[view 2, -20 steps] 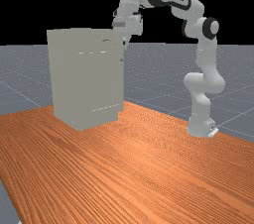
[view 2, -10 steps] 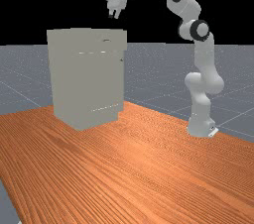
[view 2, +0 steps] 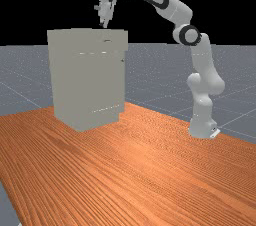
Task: Open the drawer
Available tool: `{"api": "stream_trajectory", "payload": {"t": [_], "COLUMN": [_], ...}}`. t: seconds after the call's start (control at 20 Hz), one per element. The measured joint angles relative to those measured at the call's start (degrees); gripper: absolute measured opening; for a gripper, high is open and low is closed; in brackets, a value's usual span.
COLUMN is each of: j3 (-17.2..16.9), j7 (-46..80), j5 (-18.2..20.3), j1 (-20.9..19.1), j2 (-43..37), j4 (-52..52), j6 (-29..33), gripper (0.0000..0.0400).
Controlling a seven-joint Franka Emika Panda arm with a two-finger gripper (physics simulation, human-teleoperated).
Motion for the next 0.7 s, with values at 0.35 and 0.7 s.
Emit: {"api": "stream_trajectory", "payload": {"t": [0.35,0.7], "j3": [-0.31,-1.06], "j7": [-0.73,-0.97], "j5": [0.46,0.89], "j1": [-0.28,0.48], "j2": [1.08,0.62], "j4": [-0.77,-1.50], "j6": [-0.30,0.01], "gripper": [0.0400,0.0400]}}
